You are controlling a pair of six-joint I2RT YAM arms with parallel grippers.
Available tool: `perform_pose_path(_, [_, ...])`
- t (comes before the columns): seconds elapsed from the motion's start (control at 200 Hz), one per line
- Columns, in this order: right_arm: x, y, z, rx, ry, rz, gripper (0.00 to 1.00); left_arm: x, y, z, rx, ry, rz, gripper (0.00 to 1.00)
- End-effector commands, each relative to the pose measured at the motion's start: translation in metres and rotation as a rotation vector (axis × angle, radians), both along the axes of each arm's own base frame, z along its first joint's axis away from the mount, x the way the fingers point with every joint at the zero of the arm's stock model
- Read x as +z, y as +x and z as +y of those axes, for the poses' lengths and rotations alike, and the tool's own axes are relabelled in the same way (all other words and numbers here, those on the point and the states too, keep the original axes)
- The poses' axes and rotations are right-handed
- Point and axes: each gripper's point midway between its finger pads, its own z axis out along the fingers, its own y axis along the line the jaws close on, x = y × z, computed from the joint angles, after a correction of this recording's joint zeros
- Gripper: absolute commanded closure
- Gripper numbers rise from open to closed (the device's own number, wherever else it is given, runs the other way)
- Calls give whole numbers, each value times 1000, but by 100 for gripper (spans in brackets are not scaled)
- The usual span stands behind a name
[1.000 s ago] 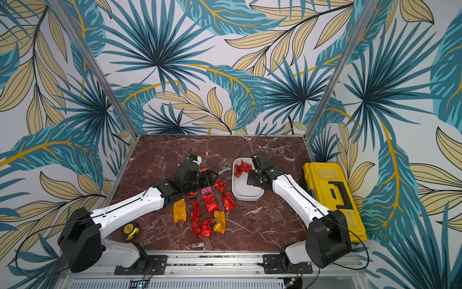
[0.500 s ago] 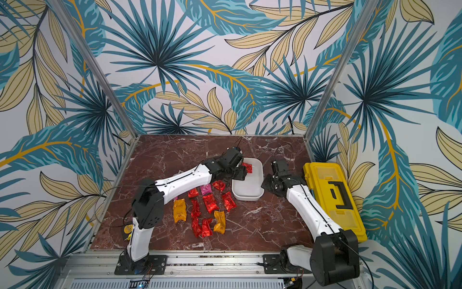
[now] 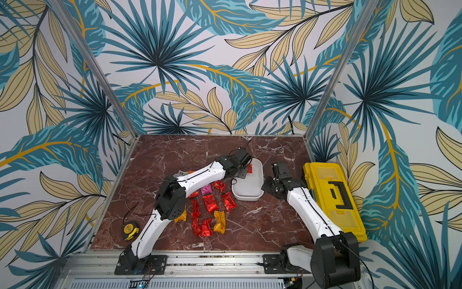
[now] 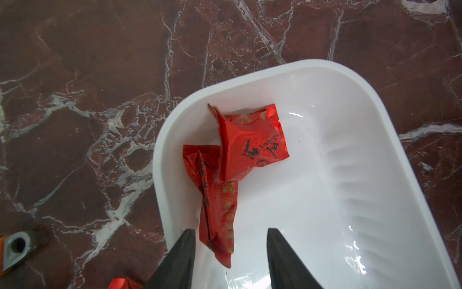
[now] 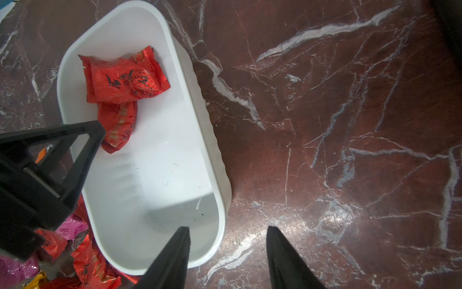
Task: Take the tea bags out of the storage box
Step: Pick up the tea bag from the storage box.
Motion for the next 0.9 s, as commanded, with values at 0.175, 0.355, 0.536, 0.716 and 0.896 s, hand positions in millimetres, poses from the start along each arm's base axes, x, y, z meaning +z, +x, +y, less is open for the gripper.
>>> perform_pose_path(0.175, [-3,-8,0,3,16,-2,46,-17,14,3,33,65,-30,52])
perform_pose_path(0.355, [-3,-9,1,6,26,-7,46,-31,15,1,43,73,-16,62])
perform_pose_path(0.536, [0,-10,1,7,31,-17,47,-34,16,-1,43,65,-14,77])
perform_pose_path(0.716, [2,-10,2,11,37,-24,47,-17,14,-3,45,33,-20,94])
perform_pose_path(0.896, [4,-9,5,23,50,-26,47,15,5,-6,41,-17,-36,99])
